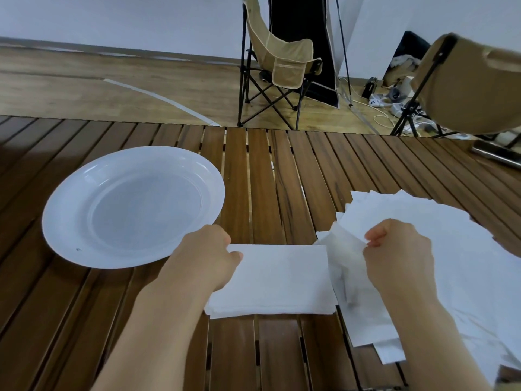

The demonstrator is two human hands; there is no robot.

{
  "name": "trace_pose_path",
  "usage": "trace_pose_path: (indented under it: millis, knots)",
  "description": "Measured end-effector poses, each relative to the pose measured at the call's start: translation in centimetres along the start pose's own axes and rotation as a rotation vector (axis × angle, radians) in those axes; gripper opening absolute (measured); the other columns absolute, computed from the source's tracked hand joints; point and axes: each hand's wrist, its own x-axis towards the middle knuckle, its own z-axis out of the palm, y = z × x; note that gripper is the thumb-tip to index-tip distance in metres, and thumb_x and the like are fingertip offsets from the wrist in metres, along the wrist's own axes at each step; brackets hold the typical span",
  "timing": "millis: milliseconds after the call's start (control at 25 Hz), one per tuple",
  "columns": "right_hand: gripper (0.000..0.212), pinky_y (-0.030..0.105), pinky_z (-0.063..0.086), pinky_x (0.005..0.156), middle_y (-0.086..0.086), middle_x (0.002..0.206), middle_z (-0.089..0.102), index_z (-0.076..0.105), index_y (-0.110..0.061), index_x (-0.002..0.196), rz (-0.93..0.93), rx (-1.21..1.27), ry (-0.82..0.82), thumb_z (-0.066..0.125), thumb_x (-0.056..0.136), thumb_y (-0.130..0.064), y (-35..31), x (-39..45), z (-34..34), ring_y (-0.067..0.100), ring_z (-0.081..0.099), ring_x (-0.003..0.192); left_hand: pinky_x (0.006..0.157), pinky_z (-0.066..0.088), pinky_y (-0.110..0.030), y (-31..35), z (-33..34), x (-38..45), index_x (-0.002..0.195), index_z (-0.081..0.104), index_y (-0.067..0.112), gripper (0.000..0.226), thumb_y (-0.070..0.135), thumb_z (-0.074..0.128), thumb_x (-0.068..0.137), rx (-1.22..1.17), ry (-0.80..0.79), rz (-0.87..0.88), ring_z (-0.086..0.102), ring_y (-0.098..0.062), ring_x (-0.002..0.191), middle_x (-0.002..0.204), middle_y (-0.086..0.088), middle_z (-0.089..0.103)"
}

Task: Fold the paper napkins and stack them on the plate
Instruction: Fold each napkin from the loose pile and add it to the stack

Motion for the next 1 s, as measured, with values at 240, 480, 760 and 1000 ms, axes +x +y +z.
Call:
trace_pose_path:
  millis: [240,480,760,1000]
  knots:
    - [0.024,0.024,0.031,0.064,0.004,0.096,0.047,0.067,-0.003,0.106,-0.201,0.126,0.259,0.048,0.092,0.003,-0.5,0.3,-1.0,0.021,0.045,0.079,0.075,0.038,-0.024,-0.1,0.2,0.1,0.111,0.060,0.016,0.026,0.034,0.051,0.095,-0.014,0.019,-0.022,0.054,-0.014,0.091,0.109,-0.002,0.061]
    - [0.020,0.017,0.044,0.064,-0.007,0.084,0.068,0.067,-0.020,0.092,-0.240,0.826,0.039,0.050,0.095,-0.010,-2.2,-0.3,-3.3,0.007,0.055,0.068,0.088,0.042,-0.027,-0.1,-0.2,0.0,0.119,0.058,0.027,0.033,0.036,0.064,0.087,-0.175,0.196,-0.031,0.056,-0.014,0.109,0.122,0.005,0.060]
    - [0.022,0.023,0.054,0.055,-0.007,0.061,0.067,0.069,-0.014,0.105,0.045,1.351,-0.426,0.050,0.095,-0.008,-2.4,-0.9,-4.3,0.008,0.065,0.060,0.089,0.045,-0.024,2.2,-1.1,-0.7,0.145,0.008,0.050,0.115,0.058,0.077,0.053,-0.721,-0.066,0.215,0.054,0.001,0.114,0.132,0.016,0.051]
    - [0.016,0.027,0.052,0.061,0.005,0.094,0.073,0.071,-0.016,0.101,0.191,1.234,-0.366,0.059,0.092,-0.012,-1.2,0.1,-3.0,0.017,0.066,0.074,0.076,0.058,-0.045,2.8,-2.4,-1.6,0.129,0.043,0.051,0.089,0.036,0.087,0.053,-1.116,-0.302,0.182,0.071,-0.026,0.093,0.115,-0.004,0.067]
